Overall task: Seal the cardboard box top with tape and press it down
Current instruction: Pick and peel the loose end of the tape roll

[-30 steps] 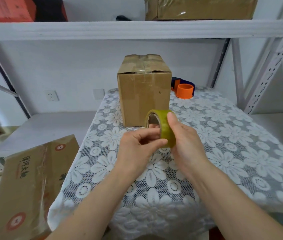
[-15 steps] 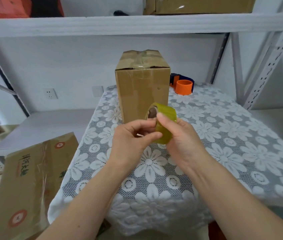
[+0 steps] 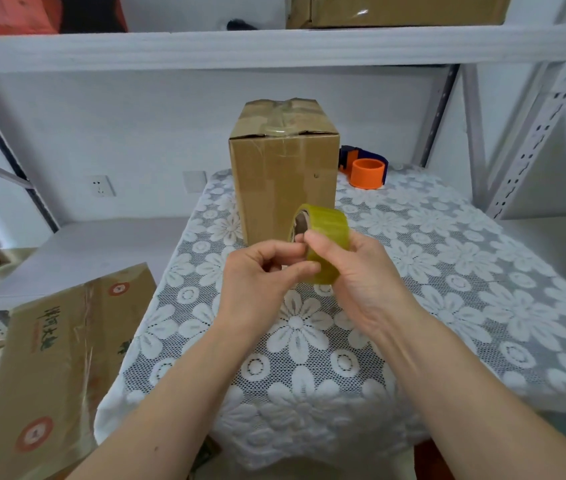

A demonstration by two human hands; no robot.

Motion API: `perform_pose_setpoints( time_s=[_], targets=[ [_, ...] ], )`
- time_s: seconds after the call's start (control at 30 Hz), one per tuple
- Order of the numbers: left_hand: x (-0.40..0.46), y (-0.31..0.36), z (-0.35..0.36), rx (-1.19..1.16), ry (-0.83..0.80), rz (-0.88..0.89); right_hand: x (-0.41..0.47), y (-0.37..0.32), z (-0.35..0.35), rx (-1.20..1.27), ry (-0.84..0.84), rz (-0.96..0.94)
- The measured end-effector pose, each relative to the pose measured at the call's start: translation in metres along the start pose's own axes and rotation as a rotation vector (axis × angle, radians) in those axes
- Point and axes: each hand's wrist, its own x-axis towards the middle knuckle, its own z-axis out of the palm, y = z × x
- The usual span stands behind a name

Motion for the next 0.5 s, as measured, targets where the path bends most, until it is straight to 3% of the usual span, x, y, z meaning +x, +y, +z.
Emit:
perform_pose_setpoints(
  time_s=[0.27,0.5],
  targets=[
    [0.0006,0.002,-0.0029,-0.123,-0.036,-0.103,-0.0005,-0.0037,-0.005,-0.166,-0.093,-0.023],
    [0.0023,-0.0002,-0.0073,0.08,-0.1,-0.075,-0.0025,-0.0054,-0.0045,-0.102,-0.135,-0.015]
  ],
)
